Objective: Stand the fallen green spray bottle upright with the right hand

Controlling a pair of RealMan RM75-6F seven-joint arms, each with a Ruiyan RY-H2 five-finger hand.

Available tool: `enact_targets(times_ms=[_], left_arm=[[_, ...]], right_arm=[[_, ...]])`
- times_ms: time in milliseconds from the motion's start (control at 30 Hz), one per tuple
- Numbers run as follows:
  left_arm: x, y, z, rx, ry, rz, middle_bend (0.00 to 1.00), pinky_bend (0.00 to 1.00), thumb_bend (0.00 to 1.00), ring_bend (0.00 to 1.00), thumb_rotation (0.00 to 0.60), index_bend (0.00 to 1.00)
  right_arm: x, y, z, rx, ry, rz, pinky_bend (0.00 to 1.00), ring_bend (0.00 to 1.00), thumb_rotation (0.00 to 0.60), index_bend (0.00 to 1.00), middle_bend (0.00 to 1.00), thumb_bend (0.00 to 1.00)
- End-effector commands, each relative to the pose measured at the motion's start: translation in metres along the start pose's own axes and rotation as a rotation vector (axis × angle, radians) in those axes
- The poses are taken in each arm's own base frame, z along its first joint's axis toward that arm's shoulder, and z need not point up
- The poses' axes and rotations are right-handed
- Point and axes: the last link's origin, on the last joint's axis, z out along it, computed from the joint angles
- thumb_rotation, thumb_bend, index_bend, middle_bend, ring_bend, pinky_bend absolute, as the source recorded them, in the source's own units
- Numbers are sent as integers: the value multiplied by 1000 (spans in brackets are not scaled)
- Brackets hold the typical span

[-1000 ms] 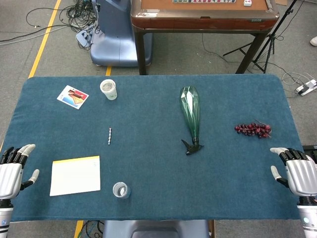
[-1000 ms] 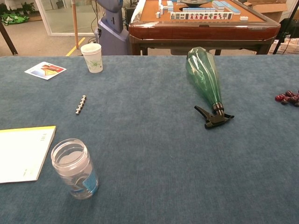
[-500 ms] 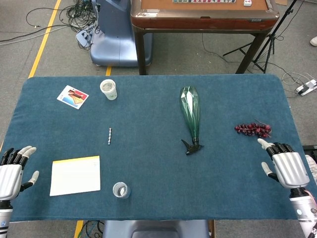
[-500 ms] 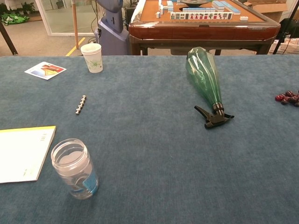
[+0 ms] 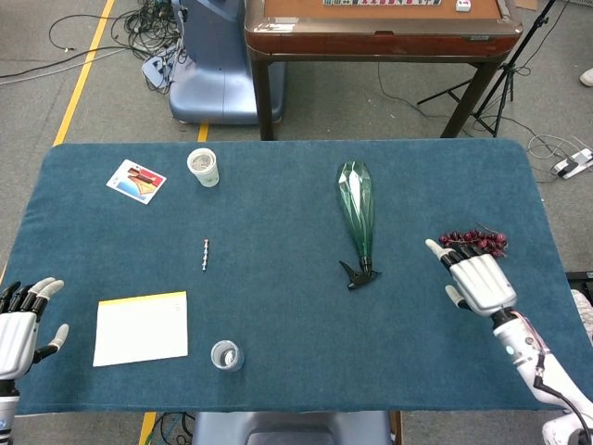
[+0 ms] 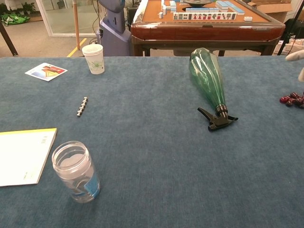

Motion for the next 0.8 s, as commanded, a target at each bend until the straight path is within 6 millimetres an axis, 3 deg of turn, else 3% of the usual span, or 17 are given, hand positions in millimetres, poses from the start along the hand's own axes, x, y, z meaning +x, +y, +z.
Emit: enact_targets(times_ms=[33,400,600,800], left_arm=[[0,-1,-1,3,-1,0,174,70,333,169,600,191],[0,-3,-4,8,-6,3,174,70,333,169,600,191],[0,-6,-5,14,-7,3,174,70,333,169,600,191],[0,-9,-6,25,-4,9,174,67,333,169,600,192]], right_arm=[[-3,-14,28,49,-56,-10,235,108,600,0,216,579],[-22,-38,79,112,-168,-8,214,90,600,0,158,795],[-31,-53,100,134,-187,-9,213,88,600,0,152,804],[-36,-84,117,202,-193,-38,213,88,600,0,152,804]])
